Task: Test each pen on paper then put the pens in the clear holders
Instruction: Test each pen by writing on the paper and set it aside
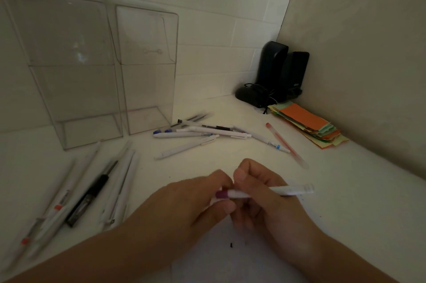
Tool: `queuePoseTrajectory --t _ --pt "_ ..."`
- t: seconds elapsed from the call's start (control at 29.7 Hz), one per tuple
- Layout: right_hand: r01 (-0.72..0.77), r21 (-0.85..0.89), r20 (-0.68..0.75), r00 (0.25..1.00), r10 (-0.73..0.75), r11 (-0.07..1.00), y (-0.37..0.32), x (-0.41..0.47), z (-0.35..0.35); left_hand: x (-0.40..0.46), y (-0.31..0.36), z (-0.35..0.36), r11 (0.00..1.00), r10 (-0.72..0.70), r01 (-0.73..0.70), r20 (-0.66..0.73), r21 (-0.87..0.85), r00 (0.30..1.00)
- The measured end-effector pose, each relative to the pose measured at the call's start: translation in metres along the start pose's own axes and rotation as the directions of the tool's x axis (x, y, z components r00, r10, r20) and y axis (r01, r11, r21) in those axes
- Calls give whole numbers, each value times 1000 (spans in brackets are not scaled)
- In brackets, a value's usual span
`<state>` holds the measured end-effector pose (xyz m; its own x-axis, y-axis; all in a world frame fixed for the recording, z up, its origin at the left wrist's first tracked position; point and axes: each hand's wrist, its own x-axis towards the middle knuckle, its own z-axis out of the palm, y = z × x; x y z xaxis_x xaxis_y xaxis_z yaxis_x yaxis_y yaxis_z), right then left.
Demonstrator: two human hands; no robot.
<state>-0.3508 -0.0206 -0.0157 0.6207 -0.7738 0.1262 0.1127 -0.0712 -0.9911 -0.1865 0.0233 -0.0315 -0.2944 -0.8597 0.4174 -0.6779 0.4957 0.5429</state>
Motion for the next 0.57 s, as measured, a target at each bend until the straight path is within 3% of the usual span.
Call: queuePoseTrajectory --t 0.1,0.2,0.3,0.4,0.57 --pt "-23 -15 -206 978 20 1000 -4 3 -7 1 -4 -1 980 -188 183 -56 -85 981" --pt "-169 -161 -359 928 101 972 -8 5 -15 1 -11 0 967 -255 253 -91 -40 963" --pt "-245 -316 -277 948 157 917 -11 6 -15 2 -13 2 973 -227 229 -64 35 972" --pt "-165 -427 -190 978 90 889 -5 4 -5 6 -16 3 980 -182 183 -21 81 983" --pt "-66 -414 -206 978 -23 908 9 7 3 9 -18 3 977 -196 195 -6 84 981"
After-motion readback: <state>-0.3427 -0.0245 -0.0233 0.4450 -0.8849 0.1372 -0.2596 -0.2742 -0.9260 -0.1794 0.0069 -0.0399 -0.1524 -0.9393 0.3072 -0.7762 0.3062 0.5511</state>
